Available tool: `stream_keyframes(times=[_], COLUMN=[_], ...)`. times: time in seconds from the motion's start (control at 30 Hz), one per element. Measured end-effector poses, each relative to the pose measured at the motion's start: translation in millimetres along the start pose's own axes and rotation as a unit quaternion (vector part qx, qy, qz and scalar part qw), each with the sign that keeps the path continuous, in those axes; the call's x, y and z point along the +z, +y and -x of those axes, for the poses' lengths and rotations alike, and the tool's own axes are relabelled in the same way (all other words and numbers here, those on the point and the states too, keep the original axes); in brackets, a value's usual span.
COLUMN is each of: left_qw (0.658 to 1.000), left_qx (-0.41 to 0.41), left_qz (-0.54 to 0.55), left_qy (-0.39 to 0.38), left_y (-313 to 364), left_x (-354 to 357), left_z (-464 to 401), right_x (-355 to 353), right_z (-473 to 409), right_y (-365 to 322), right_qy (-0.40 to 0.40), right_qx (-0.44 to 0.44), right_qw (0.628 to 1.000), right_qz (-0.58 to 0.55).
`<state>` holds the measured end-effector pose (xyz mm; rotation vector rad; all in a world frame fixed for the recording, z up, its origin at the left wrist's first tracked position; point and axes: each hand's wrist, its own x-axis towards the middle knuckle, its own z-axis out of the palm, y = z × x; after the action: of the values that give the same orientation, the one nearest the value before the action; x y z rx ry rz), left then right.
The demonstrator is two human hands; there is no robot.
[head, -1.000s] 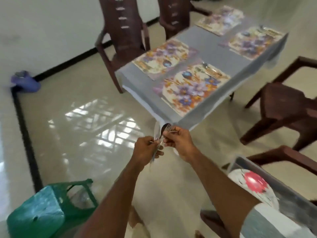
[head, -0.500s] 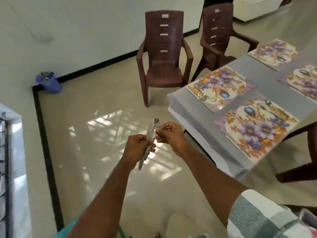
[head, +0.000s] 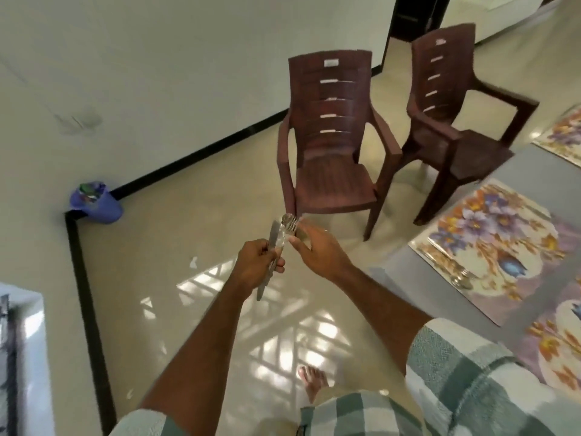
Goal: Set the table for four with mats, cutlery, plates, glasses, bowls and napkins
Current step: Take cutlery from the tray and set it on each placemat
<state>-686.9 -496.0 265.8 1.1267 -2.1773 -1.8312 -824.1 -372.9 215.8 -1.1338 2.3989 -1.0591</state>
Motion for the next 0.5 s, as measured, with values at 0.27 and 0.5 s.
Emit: stream_keyframes(times=[0.27,0.5], left_qw=[0.998,0.999], left_qx=[-0.003,0.011], left_qz=[-0.028,-0.041], left_qy=[0.059,0.010], left_y=[65.2,120.5], left_x=[-127.5,-225.5], left_z=[-197.8,-400.3], right_x=[27.2,80.9], right_z=[-234.8,-441.6], right_y=[-30.4,-60.7], right_qy=[0.001,-0.002], right_qx=[-0.009,0.010], right_qw=[0.990,0.987], right_qz=[0.144,0.162])
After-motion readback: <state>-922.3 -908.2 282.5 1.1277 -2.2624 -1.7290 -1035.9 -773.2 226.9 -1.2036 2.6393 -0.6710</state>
